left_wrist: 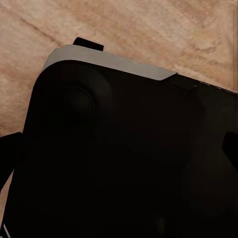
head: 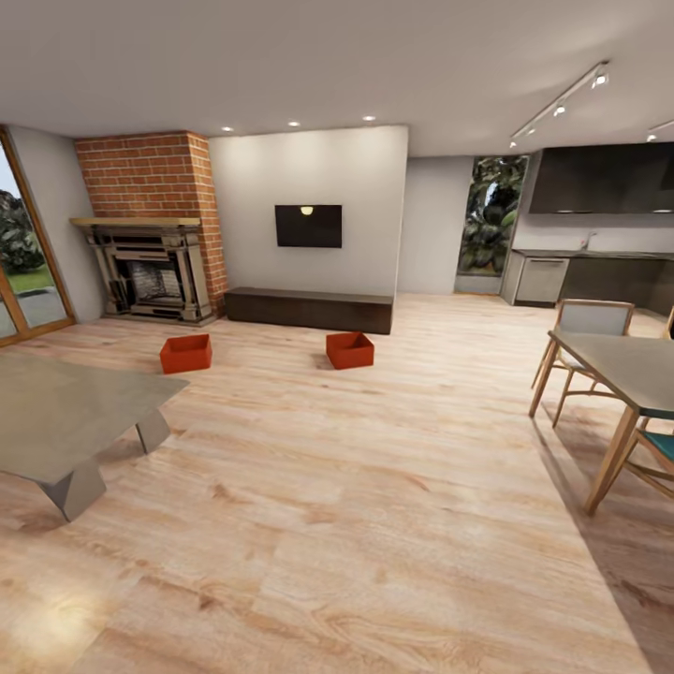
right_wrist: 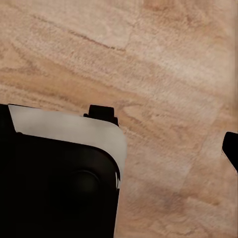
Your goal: Move the two storage containers from the living room to the garage. In the garage, place one container on the floor and stack the other container on top of it (either order is fine).
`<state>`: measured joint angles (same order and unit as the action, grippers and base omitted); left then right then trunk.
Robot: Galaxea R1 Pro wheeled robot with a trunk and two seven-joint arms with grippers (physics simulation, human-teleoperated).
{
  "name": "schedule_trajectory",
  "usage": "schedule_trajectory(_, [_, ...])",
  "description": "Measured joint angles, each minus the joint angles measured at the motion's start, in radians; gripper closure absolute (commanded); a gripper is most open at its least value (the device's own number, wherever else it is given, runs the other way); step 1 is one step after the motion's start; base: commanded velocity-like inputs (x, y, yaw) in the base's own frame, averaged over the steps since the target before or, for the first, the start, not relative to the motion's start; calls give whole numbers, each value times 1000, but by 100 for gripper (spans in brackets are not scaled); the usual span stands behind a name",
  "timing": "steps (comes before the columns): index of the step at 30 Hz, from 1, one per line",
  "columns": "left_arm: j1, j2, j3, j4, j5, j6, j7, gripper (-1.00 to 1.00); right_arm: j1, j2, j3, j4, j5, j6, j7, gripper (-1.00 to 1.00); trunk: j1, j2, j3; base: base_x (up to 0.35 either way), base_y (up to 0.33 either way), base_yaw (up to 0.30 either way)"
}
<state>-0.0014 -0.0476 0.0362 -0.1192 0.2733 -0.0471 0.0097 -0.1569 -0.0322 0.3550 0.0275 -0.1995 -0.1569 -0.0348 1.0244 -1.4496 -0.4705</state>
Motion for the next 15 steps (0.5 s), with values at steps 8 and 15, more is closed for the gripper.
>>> schedule_trajectory(8, [0,0,0,0,0,1,0,-100,0,0,0,0,0,0,0,-100,0,0,0,326,0,0])
schedule_trajectory(15, [0,-1,0,0,0,0,0,-100,0,0,0,0,0,0,0,-100,0,0,0,326,0,0])
